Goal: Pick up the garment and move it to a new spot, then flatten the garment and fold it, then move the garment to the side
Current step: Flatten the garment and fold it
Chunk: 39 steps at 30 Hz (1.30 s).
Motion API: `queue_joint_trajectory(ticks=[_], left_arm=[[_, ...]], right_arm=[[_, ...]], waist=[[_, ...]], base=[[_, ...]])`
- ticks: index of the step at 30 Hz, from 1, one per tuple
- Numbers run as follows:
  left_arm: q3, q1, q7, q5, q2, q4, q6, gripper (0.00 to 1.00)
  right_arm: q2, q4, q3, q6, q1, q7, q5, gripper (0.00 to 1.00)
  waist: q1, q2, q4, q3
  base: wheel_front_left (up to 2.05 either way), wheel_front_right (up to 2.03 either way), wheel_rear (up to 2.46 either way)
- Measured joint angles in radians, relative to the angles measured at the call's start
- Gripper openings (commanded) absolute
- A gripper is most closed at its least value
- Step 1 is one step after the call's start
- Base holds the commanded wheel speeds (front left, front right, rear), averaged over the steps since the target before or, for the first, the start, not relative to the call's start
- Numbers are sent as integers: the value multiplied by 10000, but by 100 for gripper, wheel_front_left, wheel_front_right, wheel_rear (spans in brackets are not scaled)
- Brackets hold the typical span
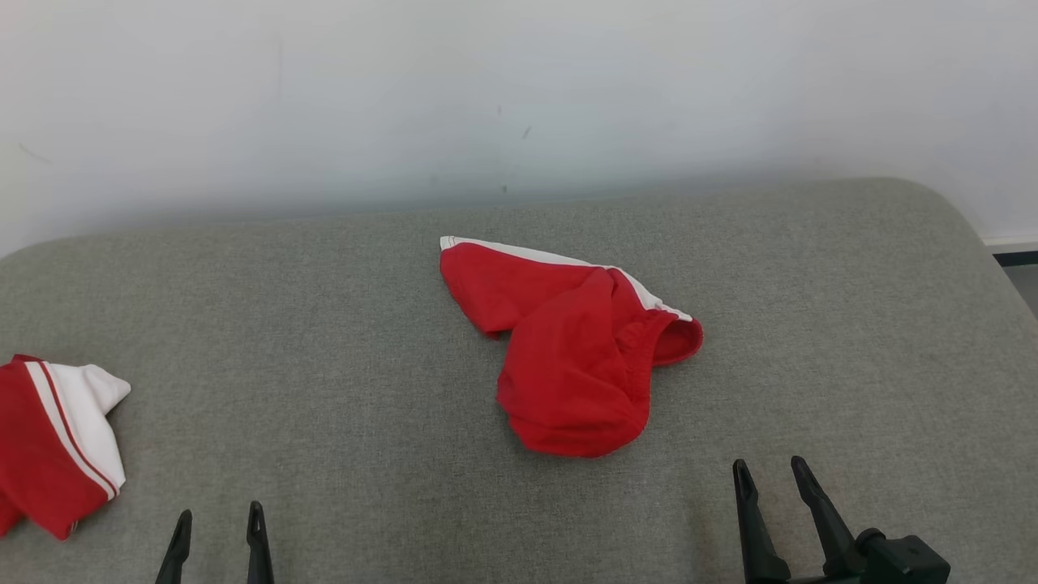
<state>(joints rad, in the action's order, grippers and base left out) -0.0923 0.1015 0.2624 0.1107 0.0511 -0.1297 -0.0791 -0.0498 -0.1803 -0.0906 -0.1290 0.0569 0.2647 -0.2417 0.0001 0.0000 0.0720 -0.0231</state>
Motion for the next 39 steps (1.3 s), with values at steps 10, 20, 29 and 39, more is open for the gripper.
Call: queue_joint_trajectory(ticks=[10,20,29,39], left_arm=[[303,-198,0,134,0,-54,12,100],[884,-805,0,230,-10,-290,-105,100],[1615,-1322,0,407,-10,-499,-169,100],[1933,-1794,0,545,-10,-604,-194,100]], right_arm=[[2,-491,-236,0,-702,0,-424,100],[0,-4416,-378,0,-3613,2,-1448,100],[-44,-7423,773,0,-5730,-2,-1081,100],[-284,-8911,1649,0,-6762,0,-1009,0]], waist=[[0,0,-348,-29],[0,0,-1152,-342],[1,1,-2023,-692],[1,1,-2664,-1132]], base=[[0,0,0],[0,0,0],[0,0,0],[0,0,0]])
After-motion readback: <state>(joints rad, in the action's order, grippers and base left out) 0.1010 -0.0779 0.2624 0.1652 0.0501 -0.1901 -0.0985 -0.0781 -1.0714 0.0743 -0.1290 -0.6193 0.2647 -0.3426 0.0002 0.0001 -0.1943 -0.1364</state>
